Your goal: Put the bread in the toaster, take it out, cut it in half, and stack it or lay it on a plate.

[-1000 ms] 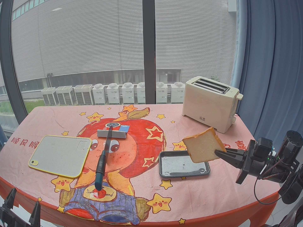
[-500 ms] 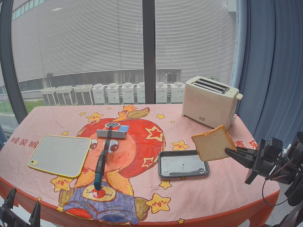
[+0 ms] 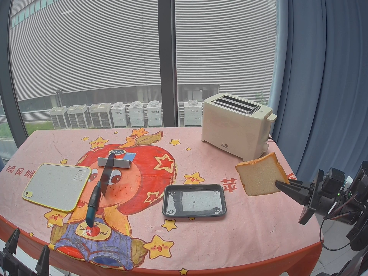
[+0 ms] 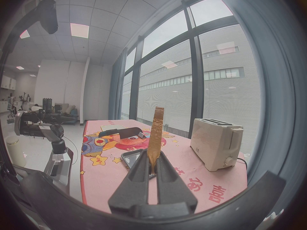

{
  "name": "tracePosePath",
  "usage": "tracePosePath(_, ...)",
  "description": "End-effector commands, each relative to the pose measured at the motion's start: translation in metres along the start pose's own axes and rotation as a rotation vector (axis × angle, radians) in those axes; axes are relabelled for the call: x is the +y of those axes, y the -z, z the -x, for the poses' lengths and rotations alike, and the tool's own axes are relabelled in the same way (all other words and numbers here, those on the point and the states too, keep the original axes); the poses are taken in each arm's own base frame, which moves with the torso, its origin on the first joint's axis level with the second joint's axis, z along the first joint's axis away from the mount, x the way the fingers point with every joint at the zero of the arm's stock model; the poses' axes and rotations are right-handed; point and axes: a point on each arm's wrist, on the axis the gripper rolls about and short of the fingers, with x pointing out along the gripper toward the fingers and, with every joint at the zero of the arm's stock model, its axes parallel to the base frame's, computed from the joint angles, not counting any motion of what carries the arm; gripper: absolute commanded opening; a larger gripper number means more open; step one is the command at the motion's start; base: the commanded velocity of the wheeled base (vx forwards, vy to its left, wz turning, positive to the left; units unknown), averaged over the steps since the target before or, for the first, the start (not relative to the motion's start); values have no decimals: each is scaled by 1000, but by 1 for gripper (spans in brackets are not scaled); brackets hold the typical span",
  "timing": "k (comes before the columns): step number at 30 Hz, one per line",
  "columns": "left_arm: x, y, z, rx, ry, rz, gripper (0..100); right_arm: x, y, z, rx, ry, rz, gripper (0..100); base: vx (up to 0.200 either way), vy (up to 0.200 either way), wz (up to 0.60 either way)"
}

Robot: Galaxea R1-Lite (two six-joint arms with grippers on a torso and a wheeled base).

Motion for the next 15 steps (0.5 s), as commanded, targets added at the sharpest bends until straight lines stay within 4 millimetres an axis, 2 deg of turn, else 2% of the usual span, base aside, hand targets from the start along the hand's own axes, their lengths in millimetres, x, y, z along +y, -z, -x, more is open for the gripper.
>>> tracePosePath(1,0,5,0,2,1,0,100,0,0,0,0,0,0,0,0,0,0)
tracePosePath(15,0,5,0,2,1,0,100,-3,-1,1,-6,16,6,0,0,0,0)
